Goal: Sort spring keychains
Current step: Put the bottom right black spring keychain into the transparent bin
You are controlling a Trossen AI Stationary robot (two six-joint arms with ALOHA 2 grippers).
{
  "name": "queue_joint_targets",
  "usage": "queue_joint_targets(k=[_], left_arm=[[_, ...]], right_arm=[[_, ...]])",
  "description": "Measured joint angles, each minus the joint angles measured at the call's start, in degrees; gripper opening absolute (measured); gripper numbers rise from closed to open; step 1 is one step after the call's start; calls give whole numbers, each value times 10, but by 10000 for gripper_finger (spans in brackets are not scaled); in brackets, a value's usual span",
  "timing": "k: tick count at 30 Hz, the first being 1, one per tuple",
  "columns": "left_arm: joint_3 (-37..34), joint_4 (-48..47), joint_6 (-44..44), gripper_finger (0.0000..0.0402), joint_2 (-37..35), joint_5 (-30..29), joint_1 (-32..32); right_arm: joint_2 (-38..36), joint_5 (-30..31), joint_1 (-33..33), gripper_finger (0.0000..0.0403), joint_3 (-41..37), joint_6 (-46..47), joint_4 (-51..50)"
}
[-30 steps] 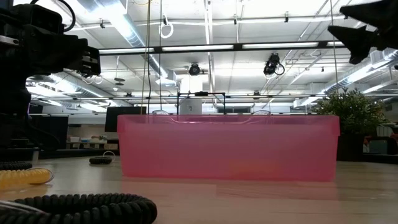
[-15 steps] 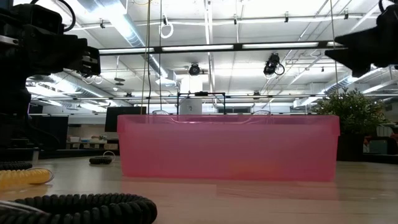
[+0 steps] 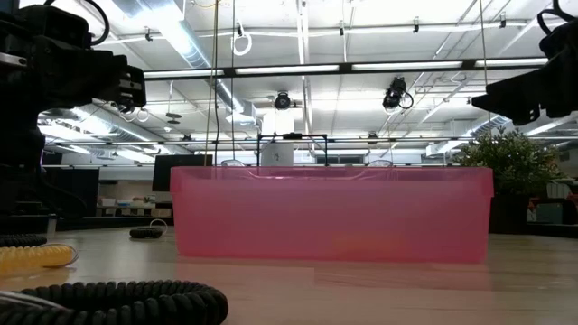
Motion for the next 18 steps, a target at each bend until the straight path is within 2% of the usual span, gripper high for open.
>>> queue_joint_targets(k=[9,14,18], left_arm=[[0,13,-9,69,0,-1,0],[0,77,-137,69,0,0,0],[0,135,-175,69,0,0,0]], right_arm=[[0,0,0,247,0,0,0],[0,0,0,247,0,0,0],[0,0,0,247,0,0,0]])
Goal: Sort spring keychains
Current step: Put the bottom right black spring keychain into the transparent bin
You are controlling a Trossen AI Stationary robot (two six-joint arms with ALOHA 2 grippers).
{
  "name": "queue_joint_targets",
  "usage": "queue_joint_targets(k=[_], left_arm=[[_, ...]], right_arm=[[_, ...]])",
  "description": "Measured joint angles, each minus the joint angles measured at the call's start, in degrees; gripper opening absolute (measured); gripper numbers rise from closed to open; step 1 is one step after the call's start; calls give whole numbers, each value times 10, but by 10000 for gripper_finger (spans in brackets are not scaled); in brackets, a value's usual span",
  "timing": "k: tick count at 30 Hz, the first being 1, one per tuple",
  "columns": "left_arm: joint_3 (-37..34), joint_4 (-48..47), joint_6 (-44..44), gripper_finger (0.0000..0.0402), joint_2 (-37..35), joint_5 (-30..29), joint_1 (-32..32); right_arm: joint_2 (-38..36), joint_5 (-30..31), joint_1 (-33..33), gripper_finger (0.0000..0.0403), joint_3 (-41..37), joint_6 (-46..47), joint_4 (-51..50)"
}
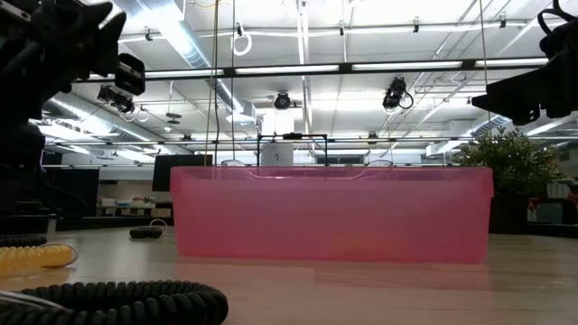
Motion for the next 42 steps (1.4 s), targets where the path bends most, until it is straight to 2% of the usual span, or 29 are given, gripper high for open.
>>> queue_joint_targets(k=[8,12,20,23,26,28,31,37,42], left_arm=[[0,110,-38,69,0,0,-1],[0,164,-70,69,25,0,-19],[1,352,-43,69,172,-4,-101],[33,358,-35,69,238,-24,-127],[97,352,-12,69,311,-29,-152],[151,299,12,69,359,-23,-171],[250,164,39,69,427,-30,-195],[461,-152,18,69,579,-140,-224],[596,-313,-6,69,698,-150,-232]], right_arm=[[0,0,0,247,0,0,0],[0,0,0,247,0,0,0],[0,0,0,247,0,0,1],[0,0,0,247,0,0,1],[0,0,0,247,0,0,1],[0,0,0,247,0,0,1],[0,0,0,247,0,0,1],[0,0,0,247,0,0,1],[0,0,0,247,0,0,1]])
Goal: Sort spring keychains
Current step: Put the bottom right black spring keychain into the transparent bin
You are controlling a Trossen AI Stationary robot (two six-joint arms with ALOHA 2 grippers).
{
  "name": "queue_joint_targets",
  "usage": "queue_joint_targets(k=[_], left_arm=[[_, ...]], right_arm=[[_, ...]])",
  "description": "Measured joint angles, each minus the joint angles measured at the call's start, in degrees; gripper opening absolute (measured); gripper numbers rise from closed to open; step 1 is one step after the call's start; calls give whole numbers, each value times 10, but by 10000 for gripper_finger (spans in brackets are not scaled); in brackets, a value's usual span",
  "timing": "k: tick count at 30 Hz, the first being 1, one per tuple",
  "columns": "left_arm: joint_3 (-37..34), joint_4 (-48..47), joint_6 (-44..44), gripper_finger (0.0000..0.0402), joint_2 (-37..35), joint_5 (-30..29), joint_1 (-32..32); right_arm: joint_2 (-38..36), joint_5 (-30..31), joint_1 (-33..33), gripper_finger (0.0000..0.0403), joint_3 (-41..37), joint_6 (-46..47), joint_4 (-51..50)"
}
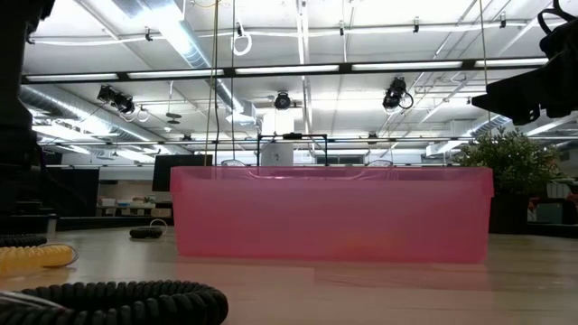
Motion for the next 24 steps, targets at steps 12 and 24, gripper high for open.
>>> queue_joint_targets(k=[12,24], left_arm=[[128,-100,-73,69,203,-26,35],[127,-80,-75,69,329,27,36]], right_arm=[[0,0,0,247,0,0,0],[0,0,0,247,0,0,0]])
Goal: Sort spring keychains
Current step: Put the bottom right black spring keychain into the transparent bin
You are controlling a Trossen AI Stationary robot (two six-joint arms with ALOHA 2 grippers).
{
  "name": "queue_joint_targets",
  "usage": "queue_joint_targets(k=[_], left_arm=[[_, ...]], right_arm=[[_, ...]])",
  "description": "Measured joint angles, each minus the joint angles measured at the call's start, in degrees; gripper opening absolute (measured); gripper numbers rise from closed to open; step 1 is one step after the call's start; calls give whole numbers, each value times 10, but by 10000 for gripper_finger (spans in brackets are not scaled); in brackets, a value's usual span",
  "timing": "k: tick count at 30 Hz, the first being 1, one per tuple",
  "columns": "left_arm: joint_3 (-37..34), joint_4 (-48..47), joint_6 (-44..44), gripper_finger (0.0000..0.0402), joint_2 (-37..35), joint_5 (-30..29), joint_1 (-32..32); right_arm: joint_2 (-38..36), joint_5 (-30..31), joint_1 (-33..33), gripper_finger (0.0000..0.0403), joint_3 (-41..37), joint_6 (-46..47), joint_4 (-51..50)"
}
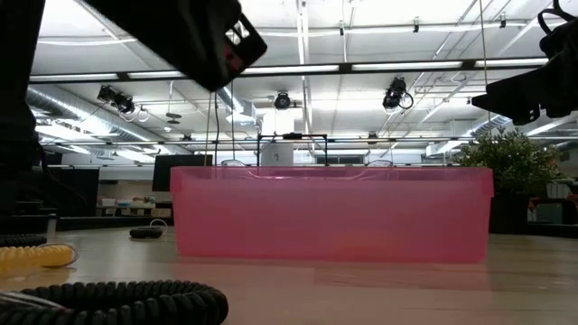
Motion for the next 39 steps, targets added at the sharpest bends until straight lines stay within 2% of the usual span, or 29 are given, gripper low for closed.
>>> queue_joint_targets(k=[2,6,13,18,21,24,28,34,39], left_arm=[[0,9,0,69,10,31,0],[0,28,-13,69,18,52,0],[0,84,-16,69,25,53,0],[0,86,-20,69,25,32,-8],[0,84,-52,73,29,18,-12],[0,61,-114,95,29,9,-17],[-1,31,-187,143,29,-9,-20],[-1,50,-200,212,29,-18,-26],[0,70,-225,232,53,-13,-36]], right_arm=[[0,0,0,247,0,0,0],[0,0,0,247,0,0,0],[0,0,0,247,0,0,0],[0,0,0,247,0,0,0],[0,0,0,247,0,0,0],[0,0,0,247,0,0,0],[0,0,0,247,0,0,0],[0,0,0,247,0,0,0],[0,0,0,247,0,0,0]])
